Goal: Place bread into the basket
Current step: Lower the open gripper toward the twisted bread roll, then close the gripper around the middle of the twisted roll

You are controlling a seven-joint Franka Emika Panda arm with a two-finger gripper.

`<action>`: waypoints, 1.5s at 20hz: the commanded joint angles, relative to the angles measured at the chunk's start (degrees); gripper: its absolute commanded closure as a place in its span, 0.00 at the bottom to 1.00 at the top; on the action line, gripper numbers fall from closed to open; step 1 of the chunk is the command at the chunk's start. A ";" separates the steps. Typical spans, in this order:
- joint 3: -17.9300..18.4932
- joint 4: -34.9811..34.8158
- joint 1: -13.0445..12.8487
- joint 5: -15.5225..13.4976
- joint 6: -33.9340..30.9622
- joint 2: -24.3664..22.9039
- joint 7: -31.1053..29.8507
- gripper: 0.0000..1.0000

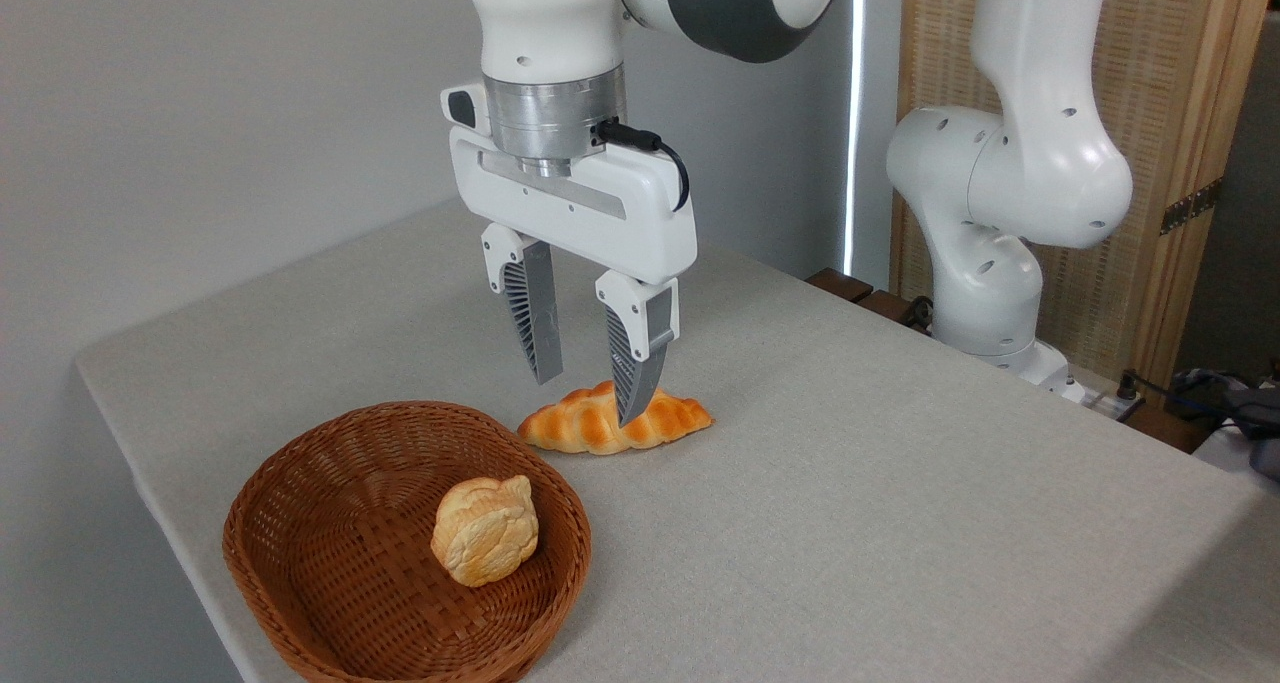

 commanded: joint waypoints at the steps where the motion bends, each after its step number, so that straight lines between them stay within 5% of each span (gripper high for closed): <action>1: 0.21 -0.46 -0.31 -0.81 -1.72 -1.03 0.40 0.00; 15: 0.30 -11.71 -6.99 -0.81 -2.51 -2.97 13.22 0.00; 20: 0.30 -12.77 -9.28 -0.81 -3.04 -2.88 22.80 0.00; 30: 0.21 -13.65 -12.18 -0.02 -2.25 -1.03 23.16 0.00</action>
